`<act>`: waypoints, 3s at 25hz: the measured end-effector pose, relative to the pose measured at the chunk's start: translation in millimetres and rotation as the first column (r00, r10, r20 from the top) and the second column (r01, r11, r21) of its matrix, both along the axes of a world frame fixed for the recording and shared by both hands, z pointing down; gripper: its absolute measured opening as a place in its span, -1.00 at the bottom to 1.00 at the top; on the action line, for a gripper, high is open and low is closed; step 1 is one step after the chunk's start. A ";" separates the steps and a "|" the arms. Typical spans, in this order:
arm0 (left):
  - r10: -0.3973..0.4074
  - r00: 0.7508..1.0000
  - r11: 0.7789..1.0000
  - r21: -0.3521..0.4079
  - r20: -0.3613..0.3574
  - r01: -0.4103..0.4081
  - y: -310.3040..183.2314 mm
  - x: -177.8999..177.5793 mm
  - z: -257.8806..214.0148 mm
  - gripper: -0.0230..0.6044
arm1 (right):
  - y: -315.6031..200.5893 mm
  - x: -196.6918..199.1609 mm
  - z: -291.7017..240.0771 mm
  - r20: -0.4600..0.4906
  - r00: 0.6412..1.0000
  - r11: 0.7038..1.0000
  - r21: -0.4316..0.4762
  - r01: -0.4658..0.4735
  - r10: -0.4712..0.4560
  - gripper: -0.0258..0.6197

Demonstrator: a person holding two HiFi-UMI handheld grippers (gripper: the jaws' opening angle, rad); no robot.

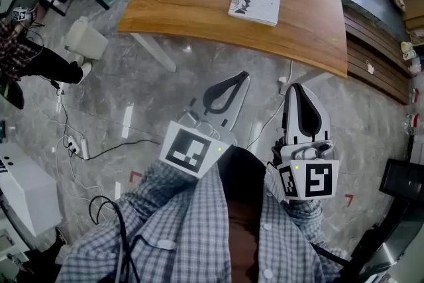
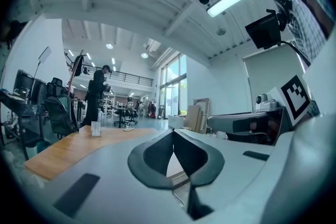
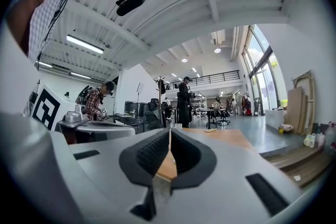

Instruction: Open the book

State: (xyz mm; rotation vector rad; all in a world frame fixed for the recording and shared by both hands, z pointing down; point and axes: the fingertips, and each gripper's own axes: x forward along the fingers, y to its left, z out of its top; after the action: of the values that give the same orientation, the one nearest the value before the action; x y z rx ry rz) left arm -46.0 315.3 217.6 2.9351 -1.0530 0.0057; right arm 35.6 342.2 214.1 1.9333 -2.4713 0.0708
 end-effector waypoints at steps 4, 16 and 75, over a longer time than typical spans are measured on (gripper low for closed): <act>-0.008 1.000 1.000 0.009 0.014 0.008 4.7 5.7 0.6 -0.90 | 4.3 6.1 3.6 0.016 1.000 1.000 -0.001 0.012 -0.012 -0.84; -0.055 0.998 0.998 0.033 0.029 0.054 -1.1 2.2 2.3 -0.90 | -3.8 10.9 2.5 0.076 0.996 0.999 0.016 0.039 -0.040 -0.84; -0.047 0.997 0.970 -0.237 0.068 0.062 -371.5 64.4 93.3 -0.90 | -368.7 78.0 80.8 0.170 0.985 0.979 -0.202 0.022 0.013 -0.84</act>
State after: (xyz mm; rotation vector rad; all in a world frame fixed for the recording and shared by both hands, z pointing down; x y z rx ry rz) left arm 18.4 -56.2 310.9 2.7059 -1.0577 0.2090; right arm 113.5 -26.5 294.8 1.9096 -2.4535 0.4901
